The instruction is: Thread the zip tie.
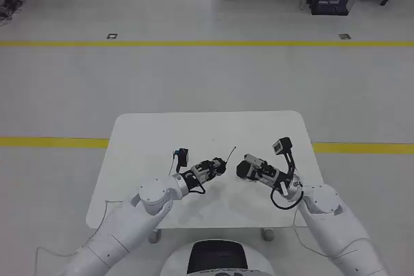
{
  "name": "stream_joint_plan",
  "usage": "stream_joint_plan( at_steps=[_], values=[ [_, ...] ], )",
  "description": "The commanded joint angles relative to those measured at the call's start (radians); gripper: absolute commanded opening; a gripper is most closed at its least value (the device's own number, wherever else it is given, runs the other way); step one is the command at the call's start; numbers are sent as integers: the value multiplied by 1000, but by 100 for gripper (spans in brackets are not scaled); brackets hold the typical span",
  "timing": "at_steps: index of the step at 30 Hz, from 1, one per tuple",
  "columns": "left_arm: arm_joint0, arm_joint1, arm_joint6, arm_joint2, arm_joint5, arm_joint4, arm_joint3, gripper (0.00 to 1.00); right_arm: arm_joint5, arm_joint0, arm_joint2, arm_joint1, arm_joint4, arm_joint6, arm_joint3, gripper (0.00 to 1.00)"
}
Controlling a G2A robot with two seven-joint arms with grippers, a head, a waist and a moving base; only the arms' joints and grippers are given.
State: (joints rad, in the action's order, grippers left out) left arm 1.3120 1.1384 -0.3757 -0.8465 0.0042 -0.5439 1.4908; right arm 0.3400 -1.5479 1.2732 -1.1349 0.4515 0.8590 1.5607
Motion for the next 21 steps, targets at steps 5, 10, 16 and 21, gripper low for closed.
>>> stream_joint_plan(
  at_steps=[5,10,16,21],
  values=[
    [0,0,0,0,0,0,0,0,0,0,70,-64,55,188,-63,100],
    [0,0,0,0,0,0,0,0,0,10,119,-116,93,319,-127,100],
    [0,0,0,0,0,0,0,0,0,12,122,-119,90,325,-131,100],
    [0,0,0,0,0,0,0,0,0,12,122,-119,90,325,-131,100]
  ],
)
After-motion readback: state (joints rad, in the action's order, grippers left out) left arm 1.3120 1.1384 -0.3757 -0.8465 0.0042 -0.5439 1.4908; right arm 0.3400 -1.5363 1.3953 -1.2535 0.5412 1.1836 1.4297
